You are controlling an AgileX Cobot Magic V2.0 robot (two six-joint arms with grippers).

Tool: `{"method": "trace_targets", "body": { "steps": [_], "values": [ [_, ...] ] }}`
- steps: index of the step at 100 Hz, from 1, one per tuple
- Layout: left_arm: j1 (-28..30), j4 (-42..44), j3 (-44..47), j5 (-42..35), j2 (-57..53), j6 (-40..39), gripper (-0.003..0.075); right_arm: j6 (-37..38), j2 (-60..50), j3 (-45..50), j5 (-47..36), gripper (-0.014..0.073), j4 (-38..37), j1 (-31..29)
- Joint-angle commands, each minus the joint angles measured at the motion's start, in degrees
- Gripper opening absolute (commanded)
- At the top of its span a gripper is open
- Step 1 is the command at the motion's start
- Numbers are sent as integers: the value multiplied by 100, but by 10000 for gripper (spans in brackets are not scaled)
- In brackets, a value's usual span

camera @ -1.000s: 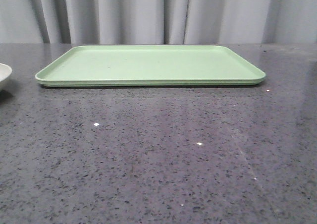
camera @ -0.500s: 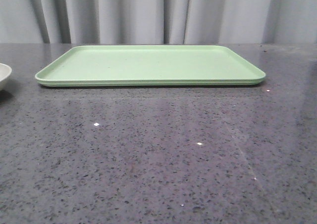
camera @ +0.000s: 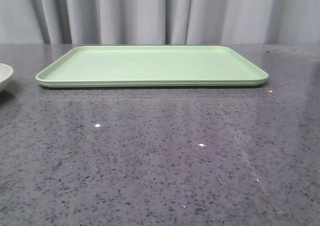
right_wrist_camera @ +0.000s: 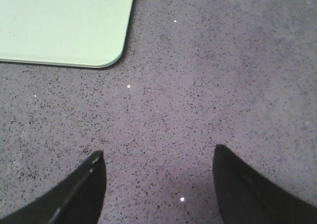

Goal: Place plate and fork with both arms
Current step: 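Open the left gripper and lower it onto the white plate's rim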

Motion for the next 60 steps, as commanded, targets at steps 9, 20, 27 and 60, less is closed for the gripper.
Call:
{"method": "trace_targets", "body": {
  "steps": [9, 20, 27, 60],
  "values": [
    [21, -15, -121, -49, -82, 20, 403, -30, 52, -194, -353, 475, -24, -25],
    [21, -15, -121, 13, -82, 20, 274, -30, 52, -194, -353, 475, -24, -25],
    [21, -15, -121, 36, -82, 20, 181, -30, 52, -194, -353, 475, -24, -25],
    [21, -15, -121, 49, -82, 20, -20, -30, 52, -194, -353, 475, -24, -25]
  ]
}}
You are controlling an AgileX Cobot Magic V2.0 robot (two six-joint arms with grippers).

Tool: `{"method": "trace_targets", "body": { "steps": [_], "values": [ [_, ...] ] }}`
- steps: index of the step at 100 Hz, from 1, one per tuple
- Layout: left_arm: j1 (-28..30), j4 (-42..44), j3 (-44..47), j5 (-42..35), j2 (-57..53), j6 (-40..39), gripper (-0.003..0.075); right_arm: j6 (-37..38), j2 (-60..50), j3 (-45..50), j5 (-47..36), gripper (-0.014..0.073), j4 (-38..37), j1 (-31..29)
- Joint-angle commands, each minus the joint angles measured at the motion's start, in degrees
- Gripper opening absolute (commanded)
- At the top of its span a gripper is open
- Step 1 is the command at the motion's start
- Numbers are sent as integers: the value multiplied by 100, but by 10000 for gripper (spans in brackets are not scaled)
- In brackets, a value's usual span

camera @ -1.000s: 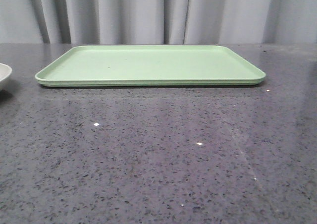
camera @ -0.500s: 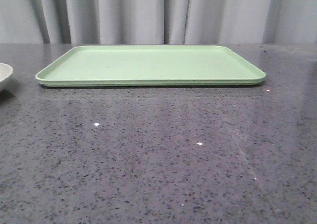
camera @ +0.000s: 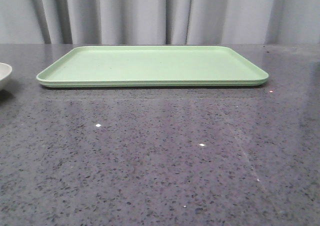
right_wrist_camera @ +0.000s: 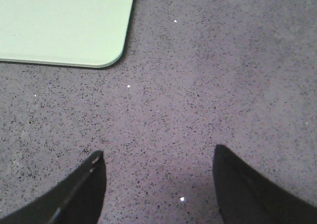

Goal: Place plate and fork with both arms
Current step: 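Open the left gripper and lower it onto the white plate's rim, then grip the plate rim with the left gripper and lift it over the tray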

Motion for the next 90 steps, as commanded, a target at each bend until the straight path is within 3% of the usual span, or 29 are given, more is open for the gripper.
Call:
{"method": "trace_targets", "body": {
  "steps": [1, 32, 61, 90],
  "values": [
    [2, 185, -60, 7, -72, 20, -20, -30, 52, -194, -353, 475, -24, -25],
    [138, 86, -92, 87, -172, 118, -20, -30, 52, -194, -353, 475, -24, -25],
    [1075, -2036, -463, 743, -446, 1435, -20, -30, 52, -194, -358, 475, -24, -25],
    [1239, -2878, -805, 1205, -460, 1743, -20, -30, 52, -194, -370, 475, -24, -25]
  ]
}}
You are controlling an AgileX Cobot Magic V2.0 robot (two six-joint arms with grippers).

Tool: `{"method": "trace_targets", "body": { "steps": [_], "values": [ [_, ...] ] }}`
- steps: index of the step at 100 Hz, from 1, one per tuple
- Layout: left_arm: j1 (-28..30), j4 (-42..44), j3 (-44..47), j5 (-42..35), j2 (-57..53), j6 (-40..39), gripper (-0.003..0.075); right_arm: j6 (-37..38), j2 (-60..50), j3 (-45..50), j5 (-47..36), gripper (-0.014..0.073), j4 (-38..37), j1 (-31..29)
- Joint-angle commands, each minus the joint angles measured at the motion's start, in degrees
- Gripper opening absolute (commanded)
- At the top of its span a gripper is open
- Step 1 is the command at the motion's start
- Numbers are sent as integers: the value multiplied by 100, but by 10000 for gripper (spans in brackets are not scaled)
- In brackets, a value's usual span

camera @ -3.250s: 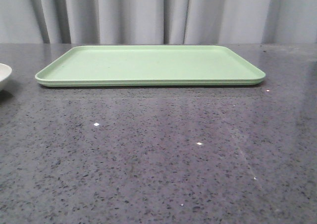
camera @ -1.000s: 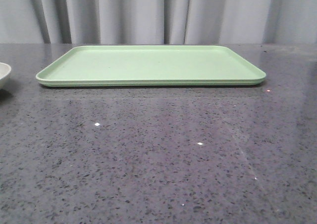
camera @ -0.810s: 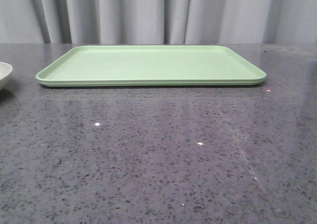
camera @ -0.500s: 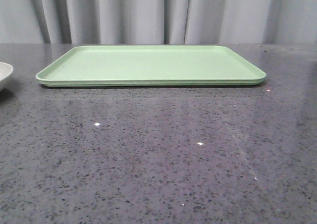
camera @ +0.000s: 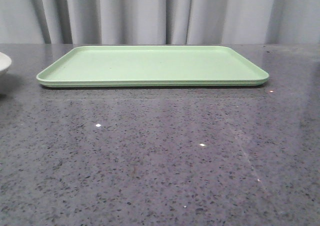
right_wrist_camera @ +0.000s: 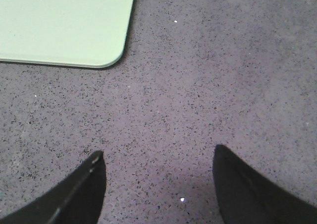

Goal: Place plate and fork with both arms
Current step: 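Grip the plate rim with the left gripper and lift it over the tray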

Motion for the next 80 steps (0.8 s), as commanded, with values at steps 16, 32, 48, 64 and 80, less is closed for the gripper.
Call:
{"method": "trace_targets", "body": {
  "steps": [16, 32, 48, 64, 80],
  "values": [
    [2, -1375, -421, 322, -223, 389, -20, -30, 52, -194, -370, 475, -24, -25],
    [-100, -1724, -431, 467, -223, 402, -20, -30, 52, -194, -377, 475, -24, -25],
    [-543, -1866, -431, 360, -223, 402, -20, -30, 52, -194, -398, 475, -24, -25],
    [-1200, -2229, -431, -44, -223, 379, -20, -30, 52, -194, -398, 475, -24, -25],
    [-1919, -2279, -502, -570, -194, 135, -21, -30, 52, -194, -391, 475, -24, -25]
  ]
}}
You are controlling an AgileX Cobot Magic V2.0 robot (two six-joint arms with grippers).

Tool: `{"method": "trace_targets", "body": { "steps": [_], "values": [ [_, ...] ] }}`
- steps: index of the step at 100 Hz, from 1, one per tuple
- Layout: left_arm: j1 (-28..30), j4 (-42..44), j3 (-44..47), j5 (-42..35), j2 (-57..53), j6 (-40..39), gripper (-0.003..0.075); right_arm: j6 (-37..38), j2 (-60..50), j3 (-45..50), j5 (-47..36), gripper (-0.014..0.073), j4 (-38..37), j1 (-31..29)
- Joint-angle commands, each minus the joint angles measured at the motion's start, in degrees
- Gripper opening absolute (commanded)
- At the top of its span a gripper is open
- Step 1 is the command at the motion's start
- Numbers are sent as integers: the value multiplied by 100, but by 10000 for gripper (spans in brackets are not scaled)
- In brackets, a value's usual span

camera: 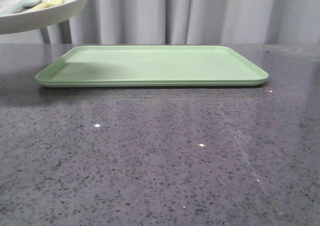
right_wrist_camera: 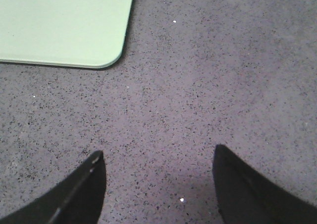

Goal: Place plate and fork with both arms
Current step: 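Grip the plate rim with the left gripper and lift it over the tray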

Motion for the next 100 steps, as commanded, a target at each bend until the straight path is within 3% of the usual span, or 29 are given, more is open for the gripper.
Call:
{"method": "trace_targets", "body": {
  "steps": [1, 48, 100],
  "values": [
    [-380, -484, -246, -397, -185, -222, -21, -30, 52, -194, -391, 475, -24, -25],
    [-2112, 8, -1089, -1468, 588, -1317, -21, -30, 52, -194, -347, 475, -24, -25],
    [-3152, 8, -1517, -2637, 1663, -1939, -21, -30, 52, -192, -332, 475, -24, -25]
  ]
}}
